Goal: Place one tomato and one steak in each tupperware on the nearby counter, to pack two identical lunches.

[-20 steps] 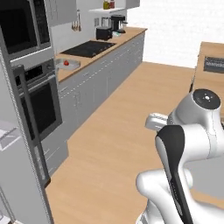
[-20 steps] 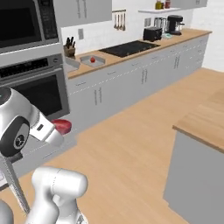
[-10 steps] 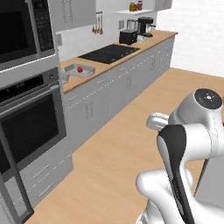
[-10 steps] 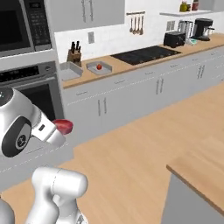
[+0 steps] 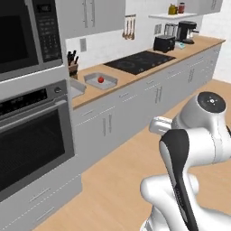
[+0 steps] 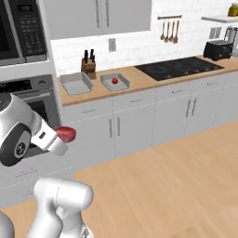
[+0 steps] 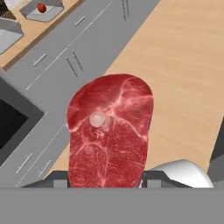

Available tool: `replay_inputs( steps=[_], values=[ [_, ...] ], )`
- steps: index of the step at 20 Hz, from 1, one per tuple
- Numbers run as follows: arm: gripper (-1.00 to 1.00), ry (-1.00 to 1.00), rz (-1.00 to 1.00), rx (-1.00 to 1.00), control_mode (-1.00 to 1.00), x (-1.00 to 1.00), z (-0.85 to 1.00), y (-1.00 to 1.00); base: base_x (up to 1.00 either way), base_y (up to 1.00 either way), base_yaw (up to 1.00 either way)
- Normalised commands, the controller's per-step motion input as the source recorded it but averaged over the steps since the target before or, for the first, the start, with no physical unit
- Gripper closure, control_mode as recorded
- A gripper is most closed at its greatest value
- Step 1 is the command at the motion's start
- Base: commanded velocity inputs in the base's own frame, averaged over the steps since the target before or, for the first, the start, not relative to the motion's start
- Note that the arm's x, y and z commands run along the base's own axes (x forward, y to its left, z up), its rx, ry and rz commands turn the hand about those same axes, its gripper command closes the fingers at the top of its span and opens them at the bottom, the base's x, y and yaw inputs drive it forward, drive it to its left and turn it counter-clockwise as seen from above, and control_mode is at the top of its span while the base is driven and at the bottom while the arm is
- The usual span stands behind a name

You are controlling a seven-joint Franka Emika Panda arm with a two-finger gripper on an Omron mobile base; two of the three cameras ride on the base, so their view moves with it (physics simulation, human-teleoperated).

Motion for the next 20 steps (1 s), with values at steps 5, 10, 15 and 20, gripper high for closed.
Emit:
replay_inputs(
  steps=[5, 10, 15, 20],
  values=[
    [1.00, 0.00, 0.00, 0.00, 1.00, 0.00, 0.00, 0.00, 1.00, -0.74, 0.09],
    [1.00, 0.00, 0.00, 0.00, 1.00, 0.00, 0.00, 0.00, 1.00, -0.13, 0.17],
    [1.00, 0.00, 0.00, 0.00, 1.00, 0.00, 0.00, 0.00, 1.00, -0.07, 0.28],
    [1.00, 0.00, 0.00, 0.00, 1.00, 0.00, 0.00, 0.00, 1.00, -0.32, 0.13]
  ],
)
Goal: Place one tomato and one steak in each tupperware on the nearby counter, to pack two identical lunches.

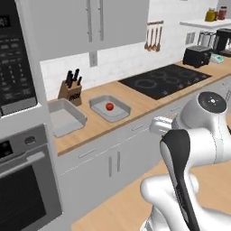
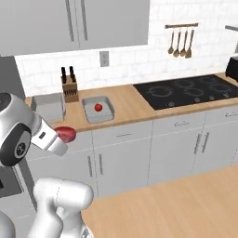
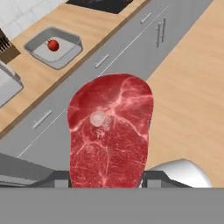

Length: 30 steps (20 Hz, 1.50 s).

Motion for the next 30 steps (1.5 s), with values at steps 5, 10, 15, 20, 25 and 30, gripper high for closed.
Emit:
replay_inputs(
  steps=[5, 10, 15, 20, 25, 30],
  values=[
    [1.00, 0.00, 0.00, 0.00, 1.00, 0.00, 0.00, 0.00, 1.00, -0.48, 0.22],
    [1.00, 0.00, 0.00, 0.00, 1.00, 0.00, 0.00, 0.00, 1.00, -0.02, 0.43],
    [1.00, 0.00, 0.24, 0.00, -1.00, 0.80, -0.01, 0.00, 0.20, 0.00, 0.08],
    [1.00, 0.09, 0.21, 0.00, -1.00, 1.00, -0.51, 0.00, 0.00, 0.00, 0.00],
    [1.00, 0.14, 0.24, -0.07, -1.00, 1.00, -1.00, 0.20, 0.00, 0.00, 0.00],
    [1.00, 0.06, 0.15, -0.08, -1.00, 1.00, -0.74, 0.32, 0.00, 0.00, 0.00]
  ],
)
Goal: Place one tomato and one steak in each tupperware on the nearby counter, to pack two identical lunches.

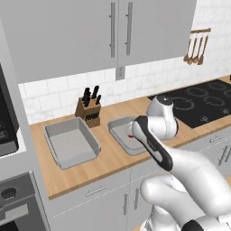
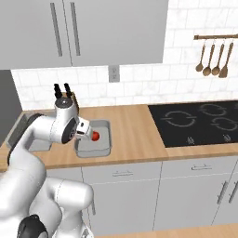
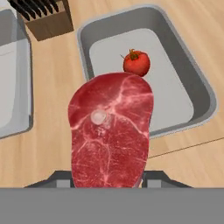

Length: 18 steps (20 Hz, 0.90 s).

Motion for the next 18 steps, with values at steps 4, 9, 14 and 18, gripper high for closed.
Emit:
replay_inputs(
  steps=[4, 9, 14, 18],
  values=[
    [1.00, 0.05, 0.04, -0.01, -1.00, 0.91, -0.16, -0.11, 0.00, 0.00, 0.00],
    [1.00, 0.18, 0.01, -0.01, -1.00, 0.98, -0.34, 0.03, 0.00, 0.00, 0.00],
    [-1.00, 0.12, 0.02, -0.04, -1.00, 0.59, -0.39, 0.23, 0.00, 0.00, 0.00],
    [-1.00, 0.01, 0.00, 0.01, -1.00, 0.00, 0.01, 0.00, 0.00, 0.00, 0.00]
  ],
)
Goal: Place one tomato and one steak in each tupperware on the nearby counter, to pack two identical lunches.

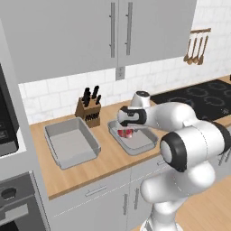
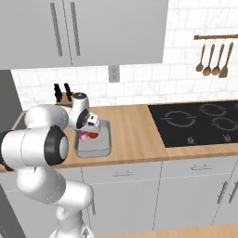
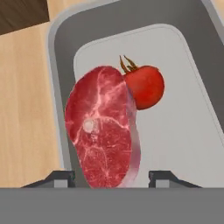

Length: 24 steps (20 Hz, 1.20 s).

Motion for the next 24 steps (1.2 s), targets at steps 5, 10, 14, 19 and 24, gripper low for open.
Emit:
replay_inputs(
  steps=[5, 10, 14, 19, 24],
  values=[
    [-1.00, 0.03, 0.00, 0.01, -1.00, -0.11, 0.38, 0.05, 0.00, 0.00, 0.00],
    [-1.00, 0.02, 0.00, 0.04, -1.00, -1.00, 0.97, 0.00, 0.00, 0.00, 0.00],
    [-1.00, -0.22, -0.11, 0.00, -1.00, -1.00, 0.77, 0.00, 0.00, 0.00, 0.00],
    [-1.00, -0.24, -0.08, -0.01, -1.00, -1.00, 0.48, 0.00, 0.00, 0.00, 0.00],
    [-1.00, -0.09, 0.00, -0.02, 1.00, -0.40, 0.01, 0.03, -0.52, 0.00, 0.36]
  ],
)
